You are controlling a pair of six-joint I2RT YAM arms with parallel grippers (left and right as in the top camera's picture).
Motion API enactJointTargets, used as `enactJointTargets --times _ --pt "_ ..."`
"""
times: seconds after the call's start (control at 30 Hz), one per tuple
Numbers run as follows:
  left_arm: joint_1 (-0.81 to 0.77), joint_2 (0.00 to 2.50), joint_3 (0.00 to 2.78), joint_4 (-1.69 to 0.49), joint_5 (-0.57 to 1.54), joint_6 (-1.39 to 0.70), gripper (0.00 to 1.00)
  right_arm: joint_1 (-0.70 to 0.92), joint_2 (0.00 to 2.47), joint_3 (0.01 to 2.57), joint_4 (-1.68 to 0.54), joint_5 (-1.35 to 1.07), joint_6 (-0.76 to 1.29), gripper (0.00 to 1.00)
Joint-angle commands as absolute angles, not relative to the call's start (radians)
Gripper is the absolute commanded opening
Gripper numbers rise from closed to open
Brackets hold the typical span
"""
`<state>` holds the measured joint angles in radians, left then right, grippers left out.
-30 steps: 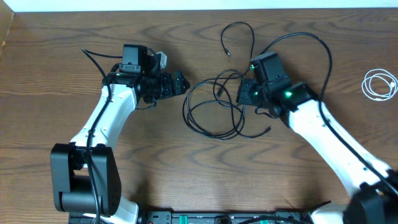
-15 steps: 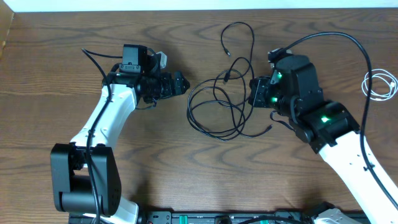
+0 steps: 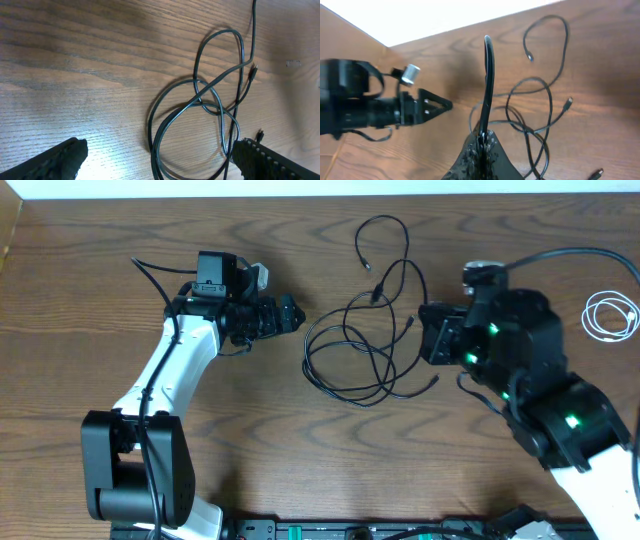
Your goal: Untangle cables
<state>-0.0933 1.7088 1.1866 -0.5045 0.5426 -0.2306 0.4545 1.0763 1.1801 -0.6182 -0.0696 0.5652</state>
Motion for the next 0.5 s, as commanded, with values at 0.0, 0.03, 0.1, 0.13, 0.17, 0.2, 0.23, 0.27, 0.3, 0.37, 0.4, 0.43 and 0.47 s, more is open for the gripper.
enactJointTargets --times 0.0,0.03,0.1,0.13,0.17,0.2,0.23,0.27,0.3,0.37,0.4,0.43,0.47 --pt "-0.091 1.695 1.184 -0.506 0.526 -0.214 0.98 0.448 1.026 1.178 -0.625 -0.024 0.543 0.01" --pt "-0.091 1.695 1.184 -0.506 0.526 -0.214 0.98 0.448 1.013 1.178 -0.629 -0.008 0.543 0.01" --pt "-0.091 1.695 1.184 -0.506 0.526 -0.214 0.98 0.448 0.987 1.178 -0.644 0.029 0.544 0.01" --pt "-0.091 1.695 1.184 -0.506 0.526 -0.214 0.98 0.448 0.977 1.178 -0.652 0.049 0.544 0.01" --pt "-0.091 1.695 1.184 -0.506 0.526 -0.214 0.98 0.448 0.969 1.178 -0.662 0.071 0.544 0.01" --pt "-0.091 1.695 1.184 -0.506 0.526 -0.214 0.98 0.448 0.963 1.178 -0.673 0.094 0.544 0.01" --pt "-0.091 1.695 1.184 -0.506 0.526 -0.214 0.98 0.448 0.956 1.178 -0.687 0.119 0.544 0.01" --pt "-0.091 1.695 1.184 -0.506 0.526 -0.214 0.98 0.448 0.952 1.178 -0.701 0.142 0.543 0.01" --pt "-0.091 1.695 1.184 -0.506 0.526 -0.214 0.98 0.448 0.95 1.178 -0.717 0.17 0.544 0.01" --pt "-0.091 1.695 1.184 -0.506 0.526 -0.214 0.98 0.448 0.95 1.178 -0.751 0.224 0.544 0.01" --pt "-0.091 1.695 1.184 -0.506 0.526 -0.214 0.98 0.448 0.951 1.178 -0.769 0.25 0.544 0.01" --pt "-0.091 1.695 1.184 -0.506 0.526 -0.214 0.98 0.448 0.956 1.178 -0.783 0.267 0.545 0.01" --pt "-0.091 1.695 1.184 -0.506 0.526 -0.214 0.98 0.448 0.961 1.178 -0.795 0.282 0.545 0.01"
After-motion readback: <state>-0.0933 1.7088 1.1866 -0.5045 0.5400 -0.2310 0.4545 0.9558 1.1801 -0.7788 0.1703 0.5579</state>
